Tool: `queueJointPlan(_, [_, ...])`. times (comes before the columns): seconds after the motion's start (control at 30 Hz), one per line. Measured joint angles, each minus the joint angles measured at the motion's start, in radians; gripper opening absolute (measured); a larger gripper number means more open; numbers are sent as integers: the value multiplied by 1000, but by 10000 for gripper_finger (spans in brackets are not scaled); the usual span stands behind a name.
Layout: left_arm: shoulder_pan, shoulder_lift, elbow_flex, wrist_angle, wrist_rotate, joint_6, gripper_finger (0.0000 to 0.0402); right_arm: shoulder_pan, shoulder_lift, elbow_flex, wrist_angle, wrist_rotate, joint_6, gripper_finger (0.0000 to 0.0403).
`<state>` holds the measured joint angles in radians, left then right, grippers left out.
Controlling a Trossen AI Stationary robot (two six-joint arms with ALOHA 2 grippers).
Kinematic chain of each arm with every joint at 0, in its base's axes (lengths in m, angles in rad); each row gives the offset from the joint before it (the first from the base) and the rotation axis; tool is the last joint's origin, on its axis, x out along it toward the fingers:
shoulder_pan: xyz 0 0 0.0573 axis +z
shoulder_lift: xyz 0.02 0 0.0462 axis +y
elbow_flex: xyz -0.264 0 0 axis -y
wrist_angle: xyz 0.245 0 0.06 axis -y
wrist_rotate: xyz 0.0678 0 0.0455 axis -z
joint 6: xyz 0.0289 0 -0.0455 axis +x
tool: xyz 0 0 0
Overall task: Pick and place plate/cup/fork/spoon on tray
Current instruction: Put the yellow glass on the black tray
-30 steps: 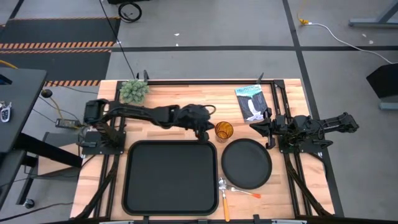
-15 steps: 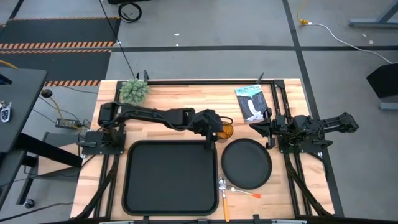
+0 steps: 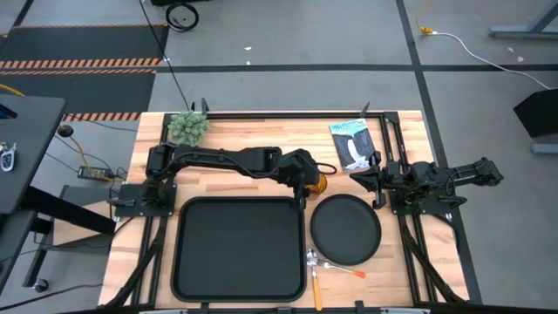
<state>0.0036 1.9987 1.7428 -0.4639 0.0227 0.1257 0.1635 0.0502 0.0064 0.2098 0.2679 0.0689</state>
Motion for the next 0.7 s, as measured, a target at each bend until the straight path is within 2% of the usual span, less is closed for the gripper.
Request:
queueJointPlan(0.33, [-8,0,0,-39,1,42,169,0,0,0,17,0,0,16])
queueJointPlan(0.7, [-8,89,-1,-26,-1,116,169,0,4,0,37,0,0,16])
